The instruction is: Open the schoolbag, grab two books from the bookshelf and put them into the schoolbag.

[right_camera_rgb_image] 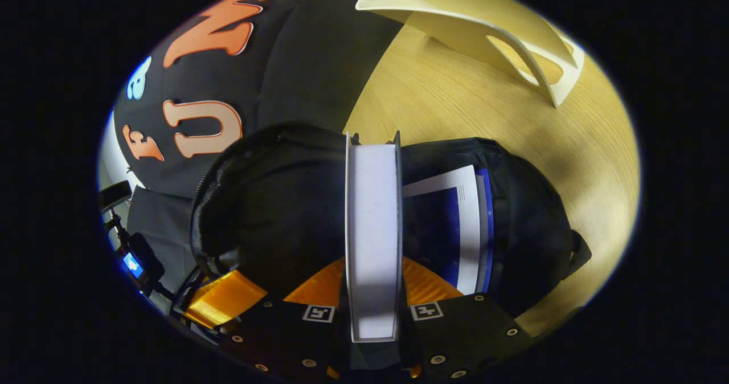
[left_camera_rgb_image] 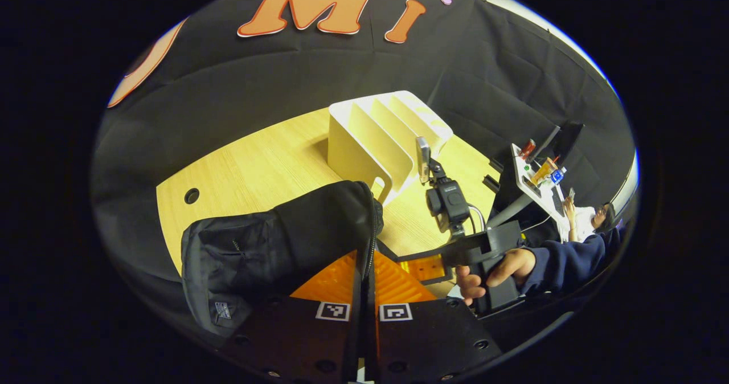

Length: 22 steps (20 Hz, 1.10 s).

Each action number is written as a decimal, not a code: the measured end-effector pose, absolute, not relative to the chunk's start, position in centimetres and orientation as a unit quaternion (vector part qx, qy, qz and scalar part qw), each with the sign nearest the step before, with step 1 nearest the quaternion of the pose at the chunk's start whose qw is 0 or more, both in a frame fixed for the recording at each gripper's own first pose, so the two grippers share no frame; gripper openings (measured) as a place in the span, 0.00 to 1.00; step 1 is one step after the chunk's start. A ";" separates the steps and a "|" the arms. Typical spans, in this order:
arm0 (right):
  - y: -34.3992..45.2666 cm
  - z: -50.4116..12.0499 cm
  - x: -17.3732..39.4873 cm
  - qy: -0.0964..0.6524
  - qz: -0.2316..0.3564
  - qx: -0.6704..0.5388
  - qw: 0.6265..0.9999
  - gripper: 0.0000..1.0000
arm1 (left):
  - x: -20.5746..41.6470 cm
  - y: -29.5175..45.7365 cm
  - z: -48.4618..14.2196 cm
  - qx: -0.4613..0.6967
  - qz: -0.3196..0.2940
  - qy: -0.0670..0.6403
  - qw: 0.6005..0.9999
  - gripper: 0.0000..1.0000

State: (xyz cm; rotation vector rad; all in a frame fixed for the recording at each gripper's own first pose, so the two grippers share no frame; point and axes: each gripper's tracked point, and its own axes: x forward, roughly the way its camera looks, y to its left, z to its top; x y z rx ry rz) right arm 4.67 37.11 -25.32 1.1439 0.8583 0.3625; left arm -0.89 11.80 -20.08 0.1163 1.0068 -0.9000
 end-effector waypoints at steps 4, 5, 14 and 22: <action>38.3 -25.5 5.5 0.394 0.170 0.521 0.738 0.34 | -1.0 11.7 -20.0 0.051 -0.419 0.465 0.778 0.05; 38.4 -25.6 5.5 0.395 0.170 0.521 0.737 0.34 | -0.9 11.7 -20.0 0.051 -0.419 0.464 0.779 0.05; 36.1 -28.1 3.6 0.468 0.112 0.419 0.770 0.62 | -0.9 12.3 -21.2 0.055 -0.408 0.464 0.784 0.05; 31.2 -27.6 1.6 0.481 0.113 0.341 0.800 0.67 | -1.2 11.7 -23.2 0.045 -0.359 0.479 0.800 0.05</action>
